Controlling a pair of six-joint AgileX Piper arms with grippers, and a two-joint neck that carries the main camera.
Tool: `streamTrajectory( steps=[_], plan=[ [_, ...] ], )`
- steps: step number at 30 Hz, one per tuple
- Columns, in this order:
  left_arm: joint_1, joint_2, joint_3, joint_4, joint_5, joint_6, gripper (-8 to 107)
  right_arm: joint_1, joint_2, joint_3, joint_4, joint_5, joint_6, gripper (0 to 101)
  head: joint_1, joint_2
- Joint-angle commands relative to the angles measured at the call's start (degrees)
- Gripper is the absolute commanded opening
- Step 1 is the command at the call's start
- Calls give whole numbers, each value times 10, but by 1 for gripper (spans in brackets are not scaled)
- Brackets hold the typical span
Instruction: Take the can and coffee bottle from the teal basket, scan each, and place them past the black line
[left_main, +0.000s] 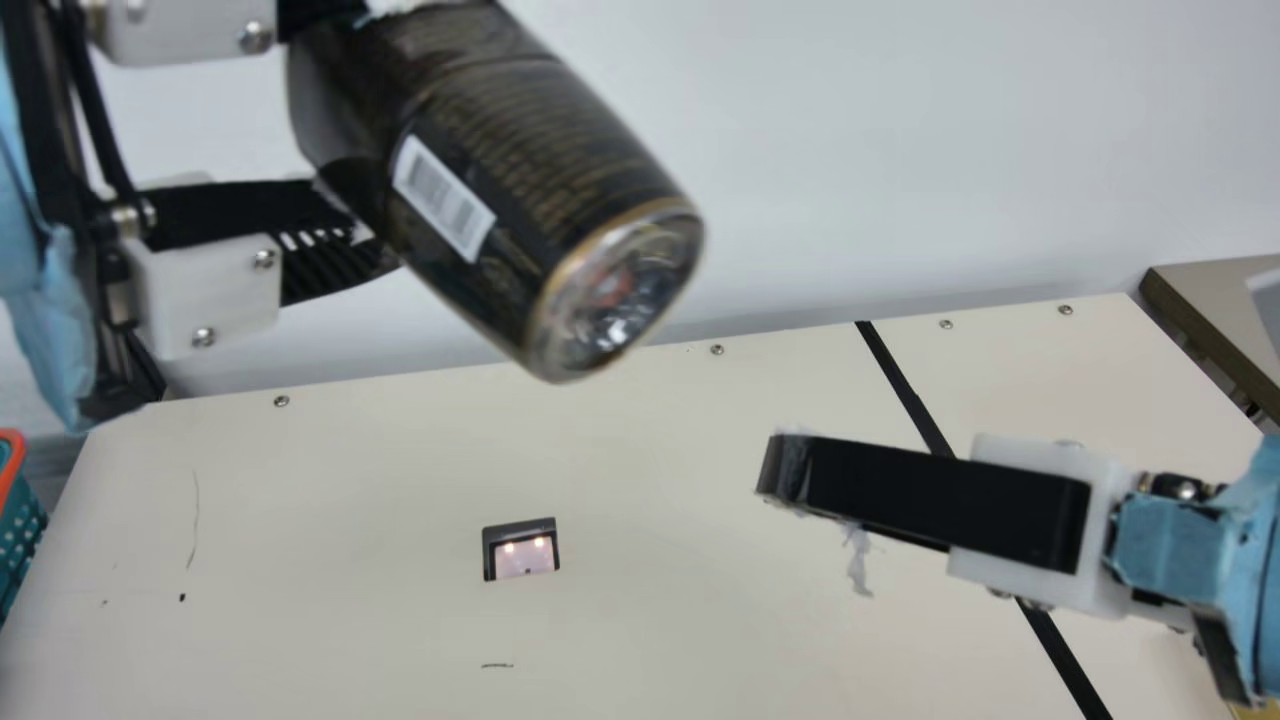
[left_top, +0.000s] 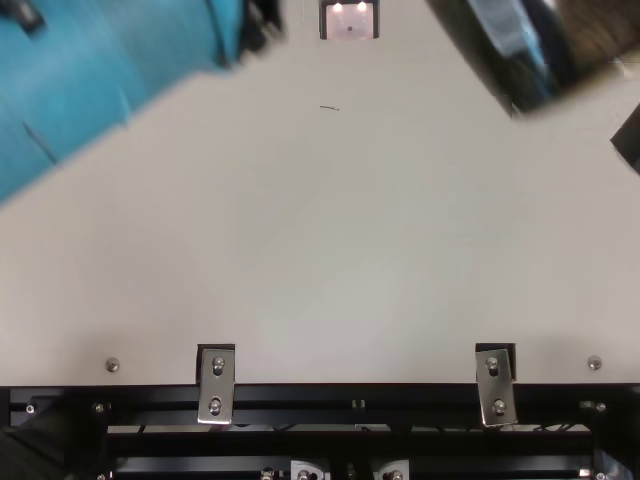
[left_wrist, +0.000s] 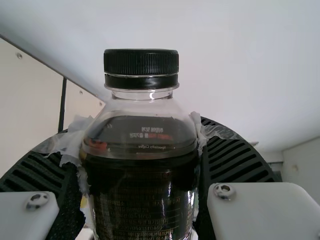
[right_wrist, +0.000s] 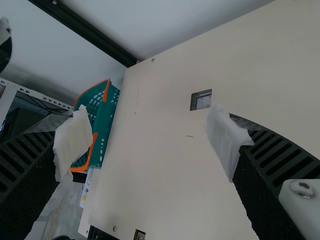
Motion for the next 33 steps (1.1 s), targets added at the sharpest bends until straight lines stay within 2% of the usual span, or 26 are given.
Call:
streamTrajectory(
  steps=[1,9,16,24,25,28,33],
  plan=[
    [39,3,30,-89,-6,67,10,0,0,0,0,0,0,101,-21,-8],
    [117,19,140,-319,-6,289,10,0,0,0,0,0,0,101,-21,-8],
    [184,32,251,-457,32,475,10,0,0,0,0,0,0,101,-21,-8],
    [240,60,359,-557,86,644,10,0,0,0,0,0,0,101,-21,-8],
    [232,57,331,-524,73,565,10,0,0,0,0,0,0,101,-21,-8],
    [240,60,357,-552,83,619,10,0,0,0,0,0,0,101,-21,-8],
    [239,60,359,-557,82,645,10,12,17,3,11,-7,3,101,-21,-8]
  ],
)
